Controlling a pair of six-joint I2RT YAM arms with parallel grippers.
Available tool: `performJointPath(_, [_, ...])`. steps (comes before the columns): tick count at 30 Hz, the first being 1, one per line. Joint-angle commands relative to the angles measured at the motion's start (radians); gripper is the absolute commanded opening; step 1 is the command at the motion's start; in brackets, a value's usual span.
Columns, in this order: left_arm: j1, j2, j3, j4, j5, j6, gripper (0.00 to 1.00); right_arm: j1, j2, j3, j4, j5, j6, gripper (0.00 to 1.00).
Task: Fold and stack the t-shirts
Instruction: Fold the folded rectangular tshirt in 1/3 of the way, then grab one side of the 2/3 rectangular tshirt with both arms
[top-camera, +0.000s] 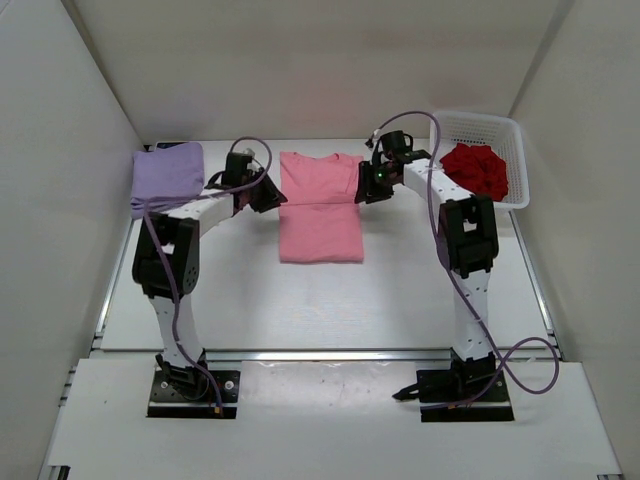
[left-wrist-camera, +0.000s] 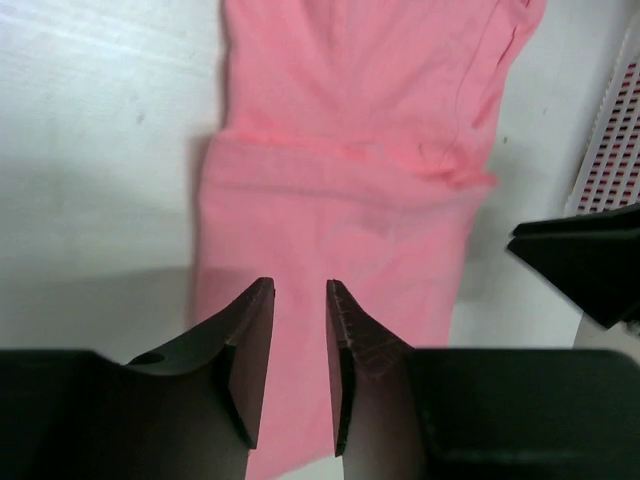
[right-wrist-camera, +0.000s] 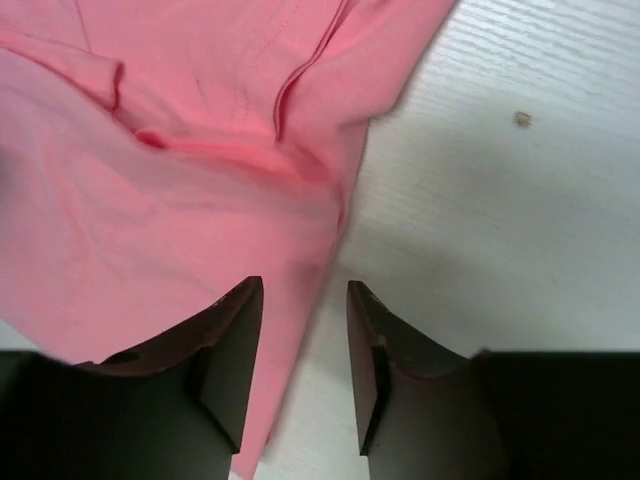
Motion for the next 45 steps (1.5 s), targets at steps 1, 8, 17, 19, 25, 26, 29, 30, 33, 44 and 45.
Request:
performJointPath(1, [-0.001, -0.184, -0.162, 0.135, 0.006, -0.056, 0.38, 0.024, -0.165, -0.025, 0.049, 0.056, 0.007, 0.34])
performJointPath(8, [-0.074, -0.216, -0.371, 0.234, 0.101, -0.077, 0.32, 0.093, -0.197, -0.228, 0.258, -0.155, 0.079, 0.0])
performJointPath(17, [-0.064, -0.279, -0.577, 0.25, 0.116, -0.076, 0.31, 0.093, -0.364, -0.719, 0.508, -0.239, 0.233, 0.0])
performJointPath(19, [-0.062, -0.285, -0.607, 0.245, 0.108, -0.073, 0.31, 0.089, -0.392, -0.792, 0.568, -0.226, 0.257, 0.0])
performJointPath(25, [-0.042, -0.345, -0.641, 0.273, 0.155, -0.08, 0.37, 0.096, -0.417, -0.886, 0.576, -0.203, 0.266, 0.0])
performJointPath(26, [-0.03, -0.372, -0.652, 0.271, 0.162, -0.08, 0.4, 0.095, -0.441, -0.892, 0.57, -0.203, 0.265, 0.0])
performJointPath(29, [-0.021, -0.455, -0.681, 0.245, 0.097, -0.062, 0.46, 0.115, -0.519, -0.924, 0.589, -0.177, 0.262, 0.16])
performJointPath(30, [-0.025, -0.494, -0.695, 0.219, 0.077, -0.048, 0.47, 0.112, -0.569, -0.959, 0.596, -0.164, 0.274, 0.19])
performJointPath(33, [-0.016, -0.537, -0.733, 0.201, 0.046, -0.045, 0.48, 0.104, -0.659, -1.063, 0.661, -0.16, 0.315, 0.31])
performJointPath(44, [-0.054, -0.407, -0.707, 0.223, 0.052, -0.051, 0.5, 0.049, -0.677, -1.225, 0.758, -0.164, 0.377, 0.41])
performJointPath(45, [-0.06, -0.394, -0.707, 0.233, 0.053, -0.054, 0.51, 0.046, -0.664, -1.214, 0.779, -0.169, 0.394, 0.42])
